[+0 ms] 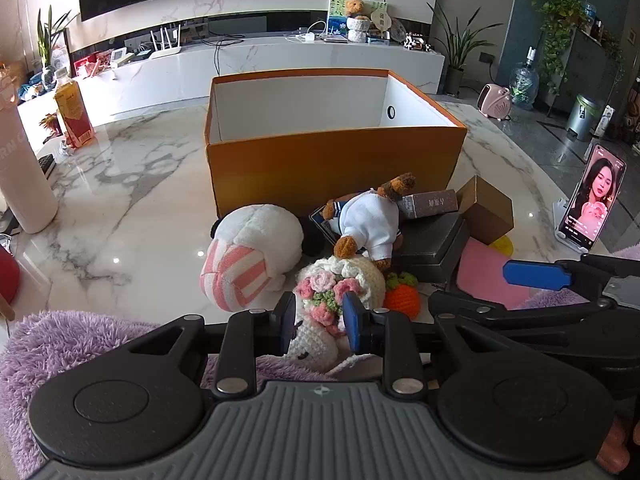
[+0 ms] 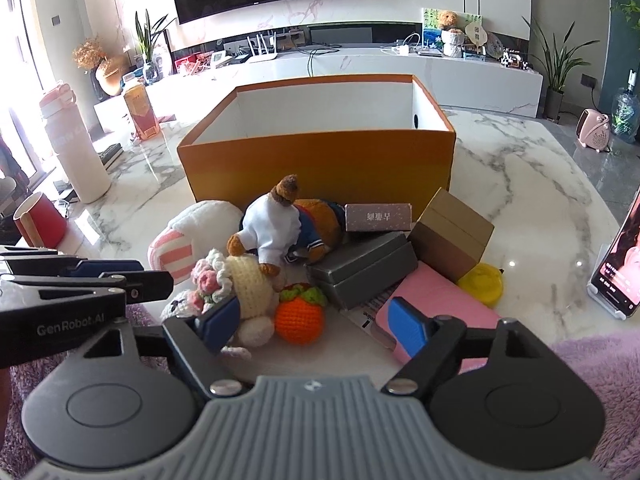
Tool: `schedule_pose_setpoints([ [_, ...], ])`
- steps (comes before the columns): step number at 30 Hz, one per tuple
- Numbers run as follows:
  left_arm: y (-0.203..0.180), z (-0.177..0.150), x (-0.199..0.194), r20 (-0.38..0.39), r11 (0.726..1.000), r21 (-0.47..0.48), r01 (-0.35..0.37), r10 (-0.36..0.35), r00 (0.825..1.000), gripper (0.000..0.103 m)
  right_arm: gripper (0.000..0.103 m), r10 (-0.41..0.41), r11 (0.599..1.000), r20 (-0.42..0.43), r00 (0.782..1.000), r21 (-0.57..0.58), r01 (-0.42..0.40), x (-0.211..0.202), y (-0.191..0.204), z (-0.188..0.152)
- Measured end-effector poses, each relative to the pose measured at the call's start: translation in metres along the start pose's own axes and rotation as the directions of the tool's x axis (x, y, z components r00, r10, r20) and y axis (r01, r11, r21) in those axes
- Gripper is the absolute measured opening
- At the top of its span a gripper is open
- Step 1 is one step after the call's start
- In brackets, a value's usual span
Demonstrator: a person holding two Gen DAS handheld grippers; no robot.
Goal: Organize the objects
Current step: 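Move left tool to crocheted bunny while right tool approaches sailor-suit plush dog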
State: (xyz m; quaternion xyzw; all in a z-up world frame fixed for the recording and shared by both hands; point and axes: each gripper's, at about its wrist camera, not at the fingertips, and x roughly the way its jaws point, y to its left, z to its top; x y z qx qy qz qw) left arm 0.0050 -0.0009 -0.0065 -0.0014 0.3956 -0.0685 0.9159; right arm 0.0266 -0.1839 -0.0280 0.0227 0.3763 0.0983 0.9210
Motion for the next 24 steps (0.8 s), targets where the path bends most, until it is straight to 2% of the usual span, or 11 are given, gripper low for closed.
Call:
schedule_pose_setpoints([
  [3, 0.0, 0.0, 0.005, -0.02, 1.0, 0.01, 0.008, -0.008, 1.0, 0.03, 0.068, 0.019, 1.0, -0.033, 0.999, -0.006, -0.019, 0.008, 0.002, -0.003],
  [11, 0.002, 0.001, 0.018, -0.072, 0.999, 0.04, 0.016, -0.013, 0.997, 0.03, 0.058, 0.06, 0.998, -0.083, 0.995, 0.023, -0.058, 0.026, -0.001, -0.005],
  [12, 0.001, 0.002, 0.018, -0.072, 0.998, 0.053, 0.026, -0.022, 0.997, 0.033, 0.051, 0.059, 0.998, -0.084, 0.995, 0.024, -0.057, 0.028, -0.001, -0.005],
  [17, -0.014, 0.005, 0.021, -0.051, 0.979, 0.198, 0.053, -0.044, 0.998, 0.048, 0.032, 0.069, 0.997, -0.117, 0.991, 0.036, -0.065, 0.039, -0.008, -0.005],
  [19, -0.019, 0.008, 0.026, -0.054, 0.969, 0.246, 0.035, -0.023, 0.998, 0.052, 0.031, 0.073, 0.997, -0.131, 0.989, 0.041, -0.068, 0.043, -0.011, -0.007],
  [24, -0.023, 0.011, 0.043, -0.1, 0.957, 0.288, 0.041, -0.012, 0.995, 0.055, 0.031, 0.083, 0.996, -0.146, 0.986, 0.054, -0.076, 0.051, -0.016, -0.008],
])
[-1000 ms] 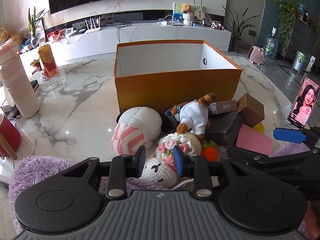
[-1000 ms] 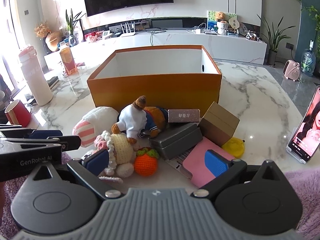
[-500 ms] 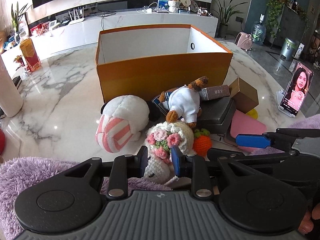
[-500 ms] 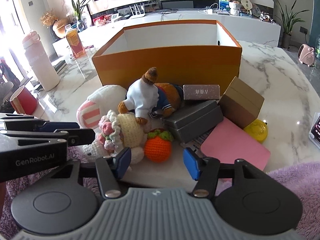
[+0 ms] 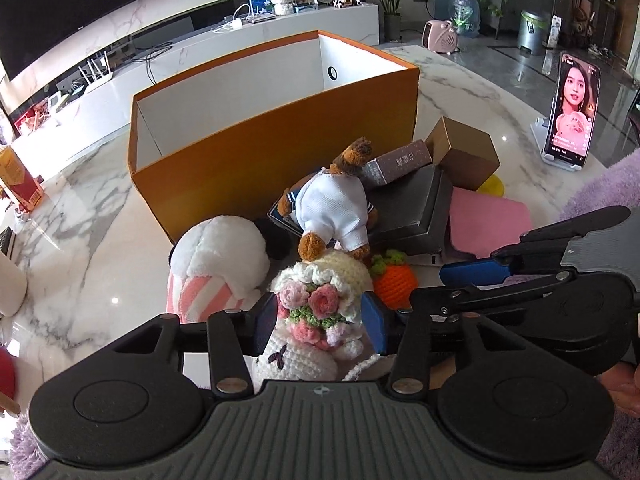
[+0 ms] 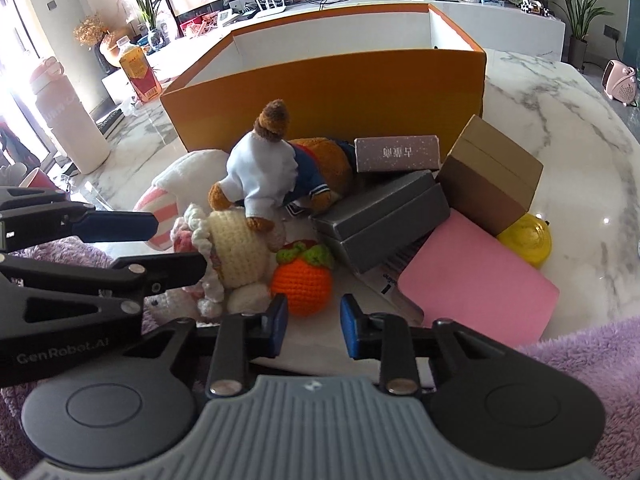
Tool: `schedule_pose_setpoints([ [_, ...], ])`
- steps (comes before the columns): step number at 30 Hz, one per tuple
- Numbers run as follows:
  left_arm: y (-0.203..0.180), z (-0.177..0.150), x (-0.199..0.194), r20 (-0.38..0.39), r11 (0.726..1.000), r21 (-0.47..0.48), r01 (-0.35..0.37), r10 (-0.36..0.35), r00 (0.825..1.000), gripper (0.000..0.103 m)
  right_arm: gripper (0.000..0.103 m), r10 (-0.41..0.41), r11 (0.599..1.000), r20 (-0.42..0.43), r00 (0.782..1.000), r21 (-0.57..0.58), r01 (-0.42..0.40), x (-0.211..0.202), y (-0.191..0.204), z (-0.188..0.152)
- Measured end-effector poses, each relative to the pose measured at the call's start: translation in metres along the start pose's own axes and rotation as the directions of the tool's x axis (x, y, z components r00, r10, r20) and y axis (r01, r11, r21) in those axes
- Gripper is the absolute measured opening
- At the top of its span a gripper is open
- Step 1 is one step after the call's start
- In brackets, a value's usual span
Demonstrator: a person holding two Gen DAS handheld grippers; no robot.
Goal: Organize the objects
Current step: 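Move left tool to crocheted bunny while right tool approaches sailor-suit plush dog, then close left tool on crocheted bunny while right tool grasps sailor-suit plush dog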
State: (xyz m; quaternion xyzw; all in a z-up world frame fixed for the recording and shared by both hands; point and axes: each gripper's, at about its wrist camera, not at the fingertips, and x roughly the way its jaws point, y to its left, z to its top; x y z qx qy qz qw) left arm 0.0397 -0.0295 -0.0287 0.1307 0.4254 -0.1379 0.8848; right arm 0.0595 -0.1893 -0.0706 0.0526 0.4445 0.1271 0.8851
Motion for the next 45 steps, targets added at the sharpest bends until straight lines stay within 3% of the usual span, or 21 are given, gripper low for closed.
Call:
schedule_pose_setpoints([
  [4, 0.0, 0.003, 0.011, -0.034, 0.999, 0.051, 0.02, -0.018, 0.999, 0.062, 0.031, -0.016, 1.0, -0.016, 1.0, -0.005, 0.016, 0.007, -0.003, -0.001],
  [10, -0.011, 0.009, 0.028, -0.093, 0.974, 0.228, 0.015, 0.006, 0.996, 0.07, 0.031, -0.015, 1.0, -0.052, 0.999, 0.014, 0.016, 0.018, -0.011, -0.003],
  [16, -0.012, 0.012, 0.044, -0.133, 0.966, 0.251, 0.056, -0.023, 0.991, 0.074, 0.031, -0.018, 0.999, -0.076, 0.997, 0.036, 0.021, 0.026, -0.019, -0.004],
  [21, -0.011, 0.011, 0.051, -0.139, 0.972, 0.226, 0.059, -0.027, 0.99, 0.073, 0.03, -0.031, 0.999, -0.073, 0.997, 0.03, 0.033, 0.028, -0.022, -0.004],
  [30, -0.006, 0.008, 0.037, -0.115, 0.988, 0.147, 0.049, -0.032, 0.993, 0.062, 0.03, -0.02, 1.0, -0.064, 0.998, 0.01, 0.021, 0.02, -0.021, -0.004],
  [36, 0.006, 0.009, 0.004, -0.043, 0.998, 0.055, 0.029, -0.027, 0.999, 0.061, 0.03, 0.01, 1.0, -0.016, 1.0, -0.022, -0.011, 0.0, -0.011, 0.0],
  [45, 0.038, 0.026, -0.035, 0.085, 0.989, -0.124, 0.074, -0.064, 0.994, 0.06, 0.032, 0.054, 0.997, 0.038, 0.998, -0.058, -0.052, -0.014, 0.001, 0.02],
])
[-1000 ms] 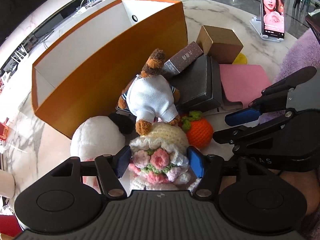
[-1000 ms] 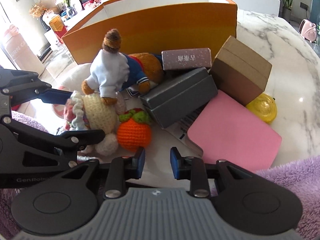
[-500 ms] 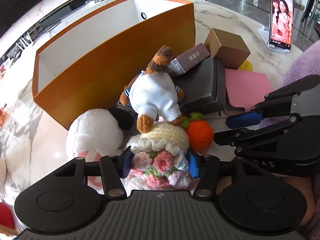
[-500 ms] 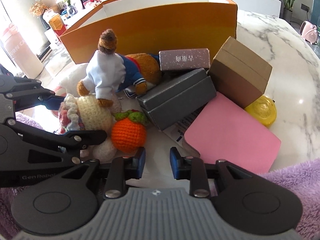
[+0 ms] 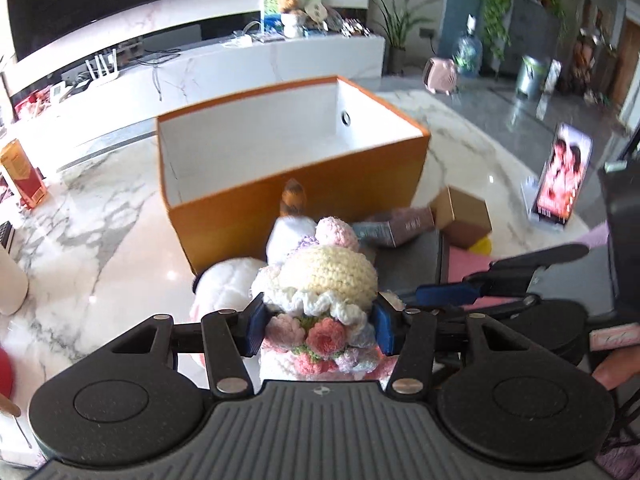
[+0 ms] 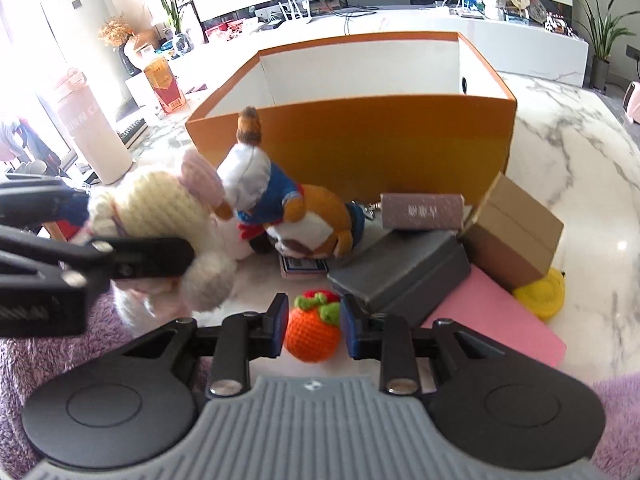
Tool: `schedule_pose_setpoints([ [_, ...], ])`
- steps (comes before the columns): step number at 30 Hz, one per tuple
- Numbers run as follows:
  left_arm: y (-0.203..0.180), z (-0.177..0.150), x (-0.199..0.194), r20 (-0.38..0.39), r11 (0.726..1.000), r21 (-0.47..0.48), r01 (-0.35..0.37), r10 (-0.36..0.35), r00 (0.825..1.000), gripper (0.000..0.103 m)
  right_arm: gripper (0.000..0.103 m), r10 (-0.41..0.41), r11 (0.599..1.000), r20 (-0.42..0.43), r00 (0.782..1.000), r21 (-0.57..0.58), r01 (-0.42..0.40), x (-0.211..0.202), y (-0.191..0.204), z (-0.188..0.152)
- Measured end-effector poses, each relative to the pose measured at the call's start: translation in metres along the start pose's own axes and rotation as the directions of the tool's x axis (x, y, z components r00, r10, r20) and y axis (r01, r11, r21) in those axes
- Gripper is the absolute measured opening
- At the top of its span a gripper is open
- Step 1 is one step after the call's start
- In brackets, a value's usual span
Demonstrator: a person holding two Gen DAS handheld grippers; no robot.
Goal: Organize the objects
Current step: 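Close left tool on crocheted bunny while right tool grasps sailor-suit plush dog, then lift both plush toys and carry them over the orange box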
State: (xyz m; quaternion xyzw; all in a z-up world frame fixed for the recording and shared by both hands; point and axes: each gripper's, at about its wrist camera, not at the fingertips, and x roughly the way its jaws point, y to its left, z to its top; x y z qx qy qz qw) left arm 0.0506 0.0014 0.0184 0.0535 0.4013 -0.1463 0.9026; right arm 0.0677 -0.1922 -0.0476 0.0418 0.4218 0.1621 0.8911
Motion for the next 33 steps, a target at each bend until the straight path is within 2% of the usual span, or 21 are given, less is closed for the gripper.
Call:
schedule_pose_setpoints([
  [1, 0.003, 0.003, -0.002, 0.012, 1.0, -0.015, -0.001, 0.002, 1.0, 0.06, 0.033, 0.001, 1.0, 0.007, 1.0, -0.008, -0.001, 0.001, 0.001, 0.003],
  [3, 0.009, 0.007, -0.005, 0.031, 0.999, -0.049, -0.004, 0.006, 1.0, 0.06, 0.045, 0.0, 0.999, 0.02, 1.0, -0.033, 0.0, 0.005, 0.006, 0.012],
  [7, 0.021, 0.012, -0.003, 0.051, 0.995, -0.091, -0.032, 0.037, 0.998, 0.06, 0.048, 0.004, 0.994, 0.037, 0.999, -0.112, 0.001, 0.015, 0.013, 0.023],
  [9, 0.027, 0.013, 0.001, 0.05, 0.994, -0.1, -0.048, 0.053, 0.997, 0.06, 0.061, 0.005, 0.985, 0.039, 0.999, -0.175, 0.002, 0.022, 0.019, 0.027],
  [12, 0.036, 0.014, 0.008, 0.042, 0.99, -0.127, -0.059, 0.065, 0.997, 0.06, 0.068, -0.027, 0.96, 0.057, 0.998, -0.277, 0.042, 0.037, 0.028, 0.034],
  [17, 0.052, 0.012, 0.018, 0.016, 0.984, -0.17, -0.061, 0.064, 0.998, 0.06, 0.073, -0.062, 0.912, 0.071, 0.996, -0.402, 0.085, 0.06, 0.038, 0.043],
  [23, 0.058, 0.013, 0.022, 0.011, 0.981, -0.189, -0.042, 0.045, 0.999, 0.06, 0.072, -0.053, 0.883, 0.051, 0.997, -0.464, 0.071, 0.081, 0.042, 0.043],
  [25, 0.059, 0.013, 0.022, 0.005, 0.979, -0.2, -0.033, 0.034, 0.999, 0.06, 0.067, -0.065, 0.873, 0.066, 0.996, -0.479, 0.089, 0.084, 0.043, 0.042],
  [27, 0.06, 0.013, 0.022, 0.004, 0.978, -0.206, -0.03, 0.032, 0.999, 0.06, 0.052, -0.075, 0.868, 0.083, 0.994, -0.485, 0.106, 0.083, 0.042, 0.042],
  [33, 0.058, 0.015, 0.015, 0.014, 0.975, -0.219, -0.039, 0.043, 0.999, 0.06, 0.046, -0.063, 0.882, 0.091, 0.994, -0.461, 0.098, 0.074, 0.038, 0.044],
])
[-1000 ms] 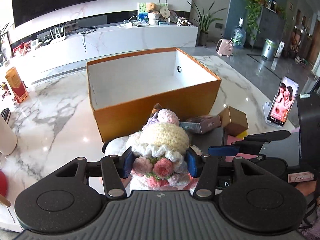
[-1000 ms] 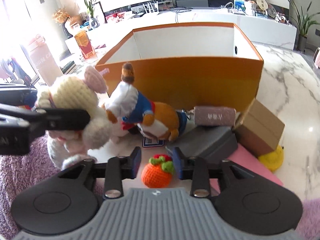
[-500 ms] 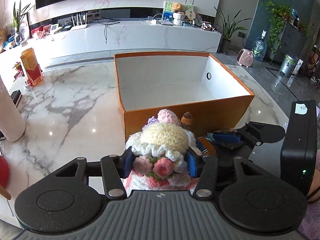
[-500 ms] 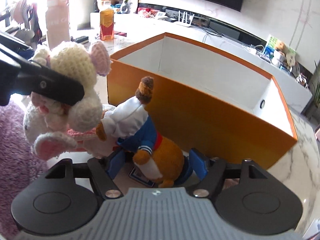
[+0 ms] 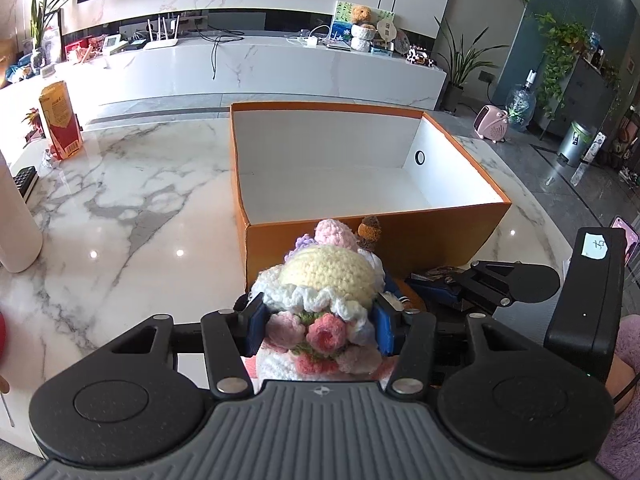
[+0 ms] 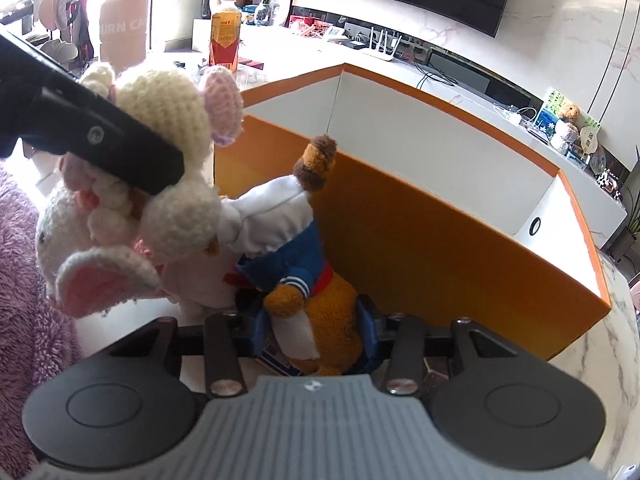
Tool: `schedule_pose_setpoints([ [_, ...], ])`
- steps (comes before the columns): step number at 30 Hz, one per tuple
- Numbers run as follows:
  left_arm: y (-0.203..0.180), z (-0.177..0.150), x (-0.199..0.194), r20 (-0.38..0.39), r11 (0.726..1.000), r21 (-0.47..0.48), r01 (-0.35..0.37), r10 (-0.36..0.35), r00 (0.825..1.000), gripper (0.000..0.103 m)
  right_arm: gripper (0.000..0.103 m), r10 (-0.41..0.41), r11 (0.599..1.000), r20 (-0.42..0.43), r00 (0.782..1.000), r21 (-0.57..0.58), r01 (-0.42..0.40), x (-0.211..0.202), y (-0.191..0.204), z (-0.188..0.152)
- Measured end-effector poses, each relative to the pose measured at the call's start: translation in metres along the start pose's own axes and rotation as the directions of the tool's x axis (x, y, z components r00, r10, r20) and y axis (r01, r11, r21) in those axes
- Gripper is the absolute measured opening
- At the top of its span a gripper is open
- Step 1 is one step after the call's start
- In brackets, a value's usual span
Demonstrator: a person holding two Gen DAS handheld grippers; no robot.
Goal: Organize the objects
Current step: 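Lift both plush toys and carry them over the orange box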
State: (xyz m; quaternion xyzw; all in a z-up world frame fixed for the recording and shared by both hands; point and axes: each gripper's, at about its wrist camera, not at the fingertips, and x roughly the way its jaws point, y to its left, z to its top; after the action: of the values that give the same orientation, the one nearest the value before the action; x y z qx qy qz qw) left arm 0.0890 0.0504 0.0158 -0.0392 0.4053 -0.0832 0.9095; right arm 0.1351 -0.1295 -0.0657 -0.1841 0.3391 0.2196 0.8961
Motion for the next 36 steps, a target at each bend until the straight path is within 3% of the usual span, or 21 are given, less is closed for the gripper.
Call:
schedule_pose_setpoints([
  [5, -0.002, 0.008, -0.017, 0.051, 1.0, -0.002, 0.011, -0.011, 0.999, 0.06, 0.045, -0.015, 1.0, 0.047, 0.999, 0.023, 0.014, -0.025, -0.003, 0.003],
  [11, -0.006, 0.03, -0.037, 0.118, 0.999, 0.003, 0.032, -0.032, 0.993, 0.06, 0.045, 0.011, 0.99, 0.094, 0.996, 0.137, -0.024, -0.055, -0.025, 0.014],
  [16, -0.013, 0.061, -0.051, 0.178, 0.998, 0.064, -0.024, 0.012, 0.984, 0.06, 0.045, 0.015, 0.975, 0.17, 0.985, 0.214, -0.051, -0.082, -0.045, 0.031],
  [21, -0.024, 0.091, -0.051, 0.228, 0.992, 0.119, -0.049, 0.021, 0.973, 0.06, 0.045, 0.04, 0.938, 0.237, 0.971, 0.327, -0.118, -0.098, -0.074, 0.056],
  [25, -0.033, 0.108, -0.038, 0.246, 0.987, 0.139, -0.076, 0.04, 0.968, 0.06, 0.045, 0.039, 0.884, 0.263, 0.964, 0.441, -0.156, -0.096, -0.097, 0.075],
  [30, -0.038, 0.12, 0.004, 0.187, 0.987, 0.138, -0.082, 0.055, 0.981, 0.06, 0.045, -0.001, 0.864, 0.243, 0.97, 0.489, -0.121, -0.063, -0.111, 0.095],
  [33, -0.03, 0.122, 0.039, 0.088, 0.991, 0.114, -0.071, 0.061, 0.994, 0.06, 0.045, 0.048, 0.848, 0.171, 0.984, 0.514, -0.131, -0.032, -0.119, 0.093],
  [36, -0.021, 0.121, 0.065, 0.019, 0.991, 0.103, -0.089, 0.088, 0.996, 0.06, 0.045, 0.108, 0.841, 0.078, 0.991, 0.524, -0.133, 0.001, -0.119, 0.089],
])
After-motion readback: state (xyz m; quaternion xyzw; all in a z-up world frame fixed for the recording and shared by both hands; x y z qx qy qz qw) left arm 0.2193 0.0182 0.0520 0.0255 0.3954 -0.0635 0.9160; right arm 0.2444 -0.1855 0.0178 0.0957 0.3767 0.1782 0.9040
